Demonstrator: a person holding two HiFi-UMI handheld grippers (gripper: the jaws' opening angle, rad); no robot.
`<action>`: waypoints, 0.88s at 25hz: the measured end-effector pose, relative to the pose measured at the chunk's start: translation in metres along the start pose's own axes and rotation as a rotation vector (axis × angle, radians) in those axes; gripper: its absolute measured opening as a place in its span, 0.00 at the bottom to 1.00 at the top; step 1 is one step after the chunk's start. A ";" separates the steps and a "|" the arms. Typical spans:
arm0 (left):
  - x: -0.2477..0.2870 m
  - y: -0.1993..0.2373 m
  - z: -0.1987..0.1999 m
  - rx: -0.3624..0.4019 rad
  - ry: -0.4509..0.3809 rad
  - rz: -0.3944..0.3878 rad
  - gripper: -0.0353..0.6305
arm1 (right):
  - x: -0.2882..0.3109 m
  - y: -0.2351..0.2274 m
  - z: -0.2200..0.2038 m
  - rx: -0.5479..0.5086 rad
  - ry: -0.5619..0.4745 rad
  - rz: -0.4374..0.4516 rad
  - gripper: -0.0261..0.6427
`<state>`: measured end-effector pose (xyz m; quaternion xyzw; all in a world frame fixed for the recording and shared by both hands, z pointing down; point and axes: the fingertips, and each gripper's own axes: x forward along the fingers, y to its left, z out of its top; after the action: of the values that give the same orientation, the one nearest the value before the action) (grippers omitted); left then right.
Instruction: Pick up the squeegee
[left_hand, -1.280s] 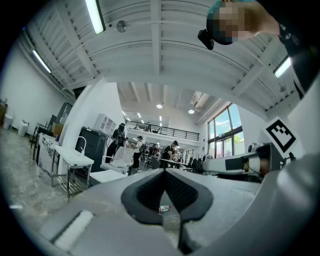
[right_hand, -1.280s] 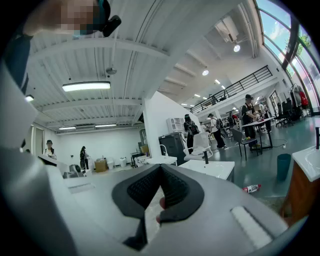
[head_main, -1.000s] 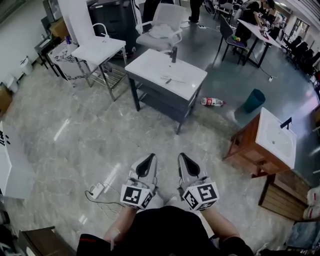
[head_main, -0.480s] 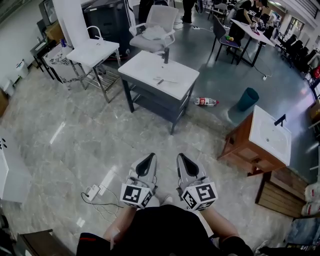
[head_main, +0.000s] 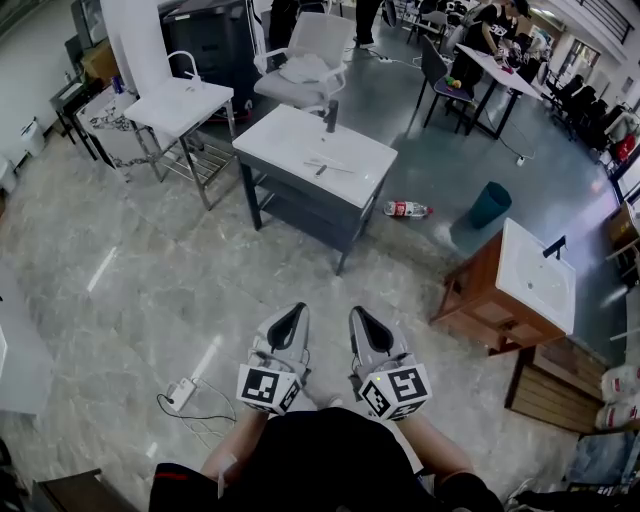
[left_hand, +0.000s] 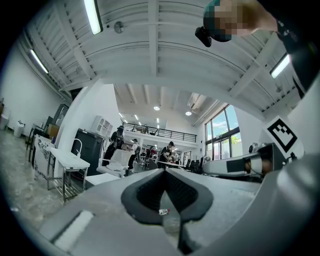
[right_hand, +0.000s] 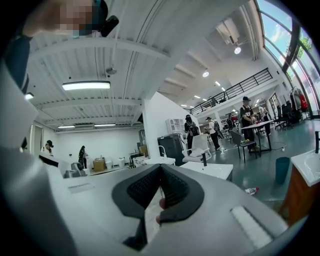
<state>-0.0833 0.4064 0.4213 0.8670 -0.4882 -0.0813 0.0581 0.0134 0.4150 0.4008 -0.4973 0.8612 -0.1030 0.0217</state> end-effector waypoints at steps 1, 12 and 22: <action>-0.001 0.007 0.001 0.001 0.002 -0.003 0.06 | 0.005 0.004 -0.001 0.000 -0.002 0.000 0.04; -0.006 0.057 0.001 0.021 0.033 0.004 0.06 | 0.045 0.025 -0.007 -0.017 -0.001 -0.015 0.04; 0.029 0.080 -0.004 0.020 0.032 0.002 0.06 | 0.094 0.006 -0.011 0.006 0.008 0.007 0.04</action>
<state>-0.1349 0.3405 0.4374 0.8683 -0.4887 -0.0623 0.0573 -0.0405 0.3388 0.4168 -0.4938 0.8626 -0.1075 0.0204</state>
